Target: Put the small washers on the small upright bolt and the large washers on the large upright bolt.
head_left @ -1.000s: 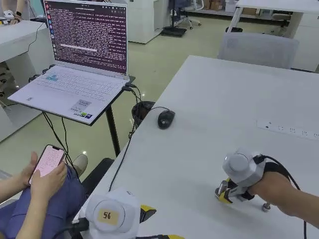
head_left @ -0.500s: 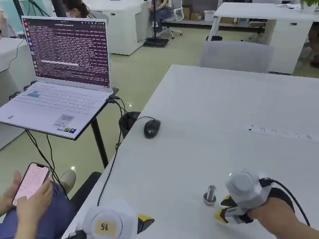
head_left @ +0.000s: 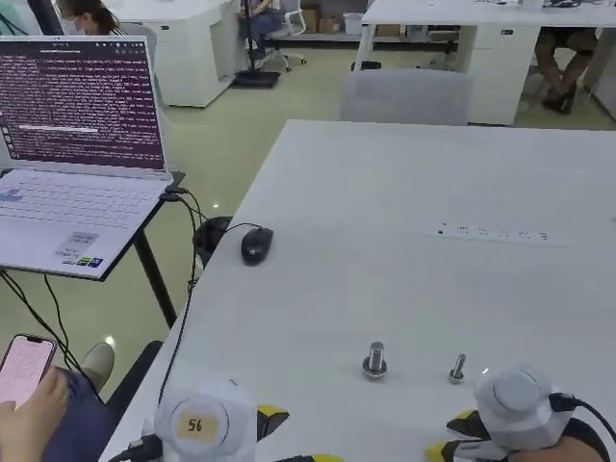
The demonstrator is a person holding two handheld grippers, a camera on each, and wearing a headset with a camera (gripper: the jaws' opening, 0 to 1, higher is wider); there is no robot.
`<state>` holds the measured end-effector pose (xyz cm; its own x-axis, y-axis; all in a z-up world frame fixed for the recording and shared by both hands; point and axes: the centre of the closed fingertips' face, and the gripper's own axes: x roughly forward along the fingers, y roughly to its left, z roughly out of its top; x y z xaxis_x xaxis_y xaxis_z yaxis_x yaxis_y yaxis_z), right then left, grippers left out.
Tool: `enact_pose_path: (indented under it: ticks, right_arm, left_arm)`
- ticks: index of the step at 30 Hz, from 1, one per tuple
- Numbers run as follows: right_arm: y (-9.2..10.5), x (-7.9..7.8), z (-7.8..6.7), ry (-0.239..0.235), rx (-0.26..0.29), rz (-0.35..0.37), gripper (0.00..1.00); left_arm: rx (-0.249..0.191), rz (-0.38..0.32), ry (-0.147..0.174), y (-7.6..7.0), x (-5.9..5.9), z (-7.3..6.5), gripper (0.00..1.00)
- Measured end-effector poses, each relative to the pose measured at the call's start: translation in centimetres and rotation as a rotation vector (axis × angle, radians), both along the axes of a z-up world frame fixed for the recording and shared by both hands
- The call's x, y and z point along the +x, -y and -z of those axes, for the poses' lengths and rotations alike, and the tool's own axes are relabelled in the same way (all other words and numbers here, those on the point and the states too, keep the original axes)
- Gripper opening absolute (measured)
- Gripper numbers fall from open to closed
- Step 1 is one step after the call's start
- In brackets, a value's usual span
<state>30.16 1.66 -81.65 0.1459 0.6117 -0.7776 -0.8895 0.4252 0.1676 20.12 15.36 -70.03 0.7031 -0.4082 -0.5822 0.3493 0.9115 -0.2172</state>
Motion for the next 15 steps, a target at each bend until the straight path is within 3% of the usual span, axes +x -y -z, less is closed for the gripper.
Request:
enact_pose_path:
  ticks: [3,6,15]
  right_arm:
    - [1.5,0.4,0.0,-0.005,0.009,0.052,0.4]
    - [2.7,0.7,-0.9,-0.009,0.061,0.139,0.41]
    - [5.5,1.9,-2.9,0.052,0.13,0.246,0.48]
  left_arm:
    - [0.004,0.019,-0.004,0.5,0.5,0.4,0.51]
    - [0.002,0.027,0.001,0.9,1.1,0.5,0.51]
    - [0.006,0.022,0.013,1.1,2.4,0.6,0.51]
